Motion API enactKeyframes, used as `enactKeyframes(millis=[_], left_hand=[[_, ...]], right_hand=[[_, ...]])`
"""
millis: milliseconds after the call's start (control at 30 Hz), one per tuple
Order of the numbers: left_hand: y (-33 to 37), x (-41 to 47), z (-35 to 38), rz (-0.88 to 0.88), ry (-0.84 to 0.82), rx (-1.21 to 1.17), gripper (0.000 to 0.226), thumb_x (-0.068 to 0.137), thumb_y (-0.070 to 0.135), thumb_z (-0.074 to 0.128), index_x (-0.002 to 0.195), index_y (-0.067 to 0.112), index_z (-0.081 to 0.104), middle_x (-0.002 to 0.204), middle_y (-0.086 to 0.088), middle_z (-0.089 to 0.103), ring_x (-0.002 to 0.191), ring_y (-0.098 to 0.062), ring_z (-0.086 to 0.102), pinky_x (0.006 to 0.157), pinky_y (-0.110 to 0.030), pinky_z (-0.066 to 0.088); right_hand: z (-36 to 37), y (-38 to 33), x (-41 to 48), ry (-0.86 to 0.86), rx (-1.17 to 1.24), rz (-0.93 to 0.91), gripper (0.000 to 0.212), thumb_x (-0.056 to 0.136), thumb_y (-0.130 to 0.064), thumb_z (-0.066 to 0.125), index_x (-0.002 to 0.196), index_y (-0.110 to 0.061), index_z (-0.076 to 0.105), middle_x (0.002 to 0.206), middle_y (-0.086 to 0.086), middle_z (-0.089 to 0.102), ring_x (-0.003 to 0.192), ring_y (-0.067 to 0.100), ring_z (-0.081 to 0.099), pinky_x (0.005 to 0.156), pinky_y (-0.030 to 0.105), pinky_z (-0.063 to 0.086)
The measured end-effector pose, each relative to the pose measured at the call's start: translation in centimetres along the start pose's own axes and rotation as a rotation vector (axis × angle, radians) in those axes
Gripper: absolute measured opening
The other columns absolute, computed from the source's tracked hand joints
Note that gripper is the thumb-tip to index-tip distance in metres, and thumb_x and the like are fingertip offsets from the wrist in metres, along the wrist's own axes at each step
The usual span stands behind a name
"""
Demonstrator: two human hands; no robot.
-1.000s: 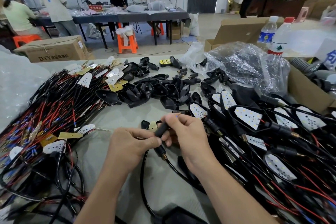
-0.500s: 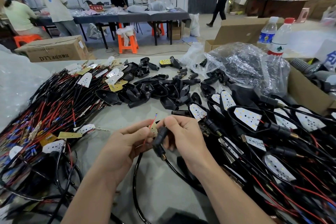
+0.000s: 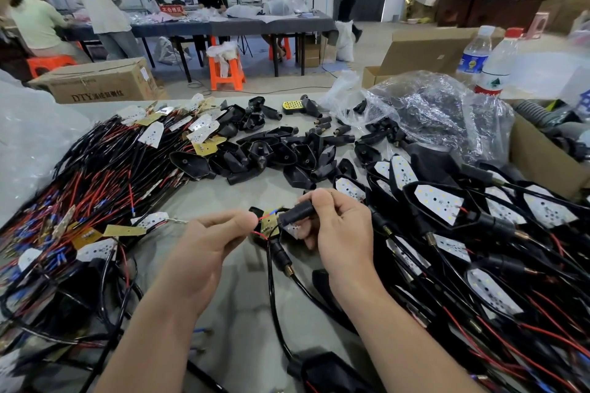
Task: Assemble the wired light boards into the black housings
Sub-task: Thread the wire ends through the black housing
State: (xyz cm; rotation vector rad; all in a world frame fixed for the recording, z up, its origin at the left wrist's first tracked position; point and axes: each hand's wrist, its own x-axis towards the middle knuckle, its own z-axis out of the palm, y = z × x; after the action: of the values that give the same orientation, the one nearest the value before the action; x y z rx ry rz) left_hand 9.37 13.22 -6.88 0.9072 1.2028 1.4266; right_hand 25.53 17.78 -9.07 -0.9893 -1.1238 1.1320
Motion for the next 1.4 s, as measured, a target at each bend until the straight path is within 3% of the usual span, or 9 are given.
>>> enactKeyframes(millis=[200,533,667,900,1100,1267,1400], left_hand=[[-0.5,0.6,-0.2,0.029,0.088,0.148,0.026,0.08,-0.006,0.075,0.064,0.013,0.081,0.088,0.003,0.08,0.085,0.0,0.072,0.089,-0.022,0.049],[-0.7,0.8,-0.3,0.031,0.128,0.177,0.023,0.081,-0.005,0.077,0.066,0.012,0.081,0.089,0.003,0.08,0.082,0.004,0.071,0.078,-0.012,0.045],[-0.7,0.8,-0.1,0.061,0.139,0.188,0.025,0.08,-0.005,0.078,0.064,0.013,0.081,0.084,0.003,0.08,0.078,0.006,0.07,0.065,-0.001,0.046],[-0.6,0.2,0.5,0.091,0.055,0.202,0.025,0.077,-0.01,0.077,0.062,0.01,0.08,0.08,0.0,0.078,0.079,0.0,0.071,0.068,-0.005,0.048],[-1.0,0.1,1.5,0.111,0.061,0.217,0.018,0.074,-0.004,0.081,0.068,0.012,0.082,0.079,-0.003,0.078,0.076,-0.004,0.07,0.071,-0.009,0.052],[-0.6,0.3,0.6,0.092,0.056,0.041,0.013,0.062,0.019,0.081,0.074,0.017,0.084,0.083,-0.007,0.079,0.079,-0.009,0.072,0.074,-0.014,0.055],[-0.6,0.2,0.3,0.107,0.033,0.046,0.009,0.062,0.015,0.079,0.07,0.014,0.083,0.081,-0.007,0.078,0.078,-0.01,0.072,0.072,-0.014,0.055]], right_hand=[[0.1,-0.2,0.2,0.04,0.101,0.015,0.042,0.107,-0.019,0.047,0.074,-0.015,0.072,0.058,0.018,0.066,0.044,0.024,0.052,0.041,0.024,0.041],[0.1,-0.5,0.0,0.009,0.147,0.018,0.046,0.108,-0.016,0.046,0.072,-0.022,0.073,0.063,0.017,0.068,0.05,0.027,0.054,0.043,0.027,0.041],[0.0,-0.5,0.1,-0.011,0.113,0.014,0.039,0.105,-0.016,0.05,0.073,-0.02,0.072,0.061,0.013,0.068,0.049,0.025,0.056,0.043,0.027,0.042],[-0.3,-0.3,0.2,0.014,0.049,-0.016,0.026,0.096,-0.025,0.054,0.078,-0.018,0.071,0.061,0.012,0.07,0.052,0.029,0.063,0.052,0.036,0.051],[0.1,-0.3,-0.1,-0.094,0.131,0.052,0.032,0.103,-0.015,0.053,0.079,-0.017,0.074,0.068,0.017,0.072,0.051,0.021,0.067,0.049,0.027,0.055],[-0.2,-0.6,0.1,-0.059,0.197,0.07,0.029,0.105,-0.012,0.051,0.084,-0.009,0.071,0.069,0.017,0.073,0.052,0.022,0.069,0.05,0.027,0.056],[-0.1,-0.6,0.0,-0.061,0.219,0.081,0.026,0.105,-0.011,0.051,0.088,-0.006,0.069,0.068,0.015,0.072,0.052,0.022,0.068,0.05,0.027,0.057]])
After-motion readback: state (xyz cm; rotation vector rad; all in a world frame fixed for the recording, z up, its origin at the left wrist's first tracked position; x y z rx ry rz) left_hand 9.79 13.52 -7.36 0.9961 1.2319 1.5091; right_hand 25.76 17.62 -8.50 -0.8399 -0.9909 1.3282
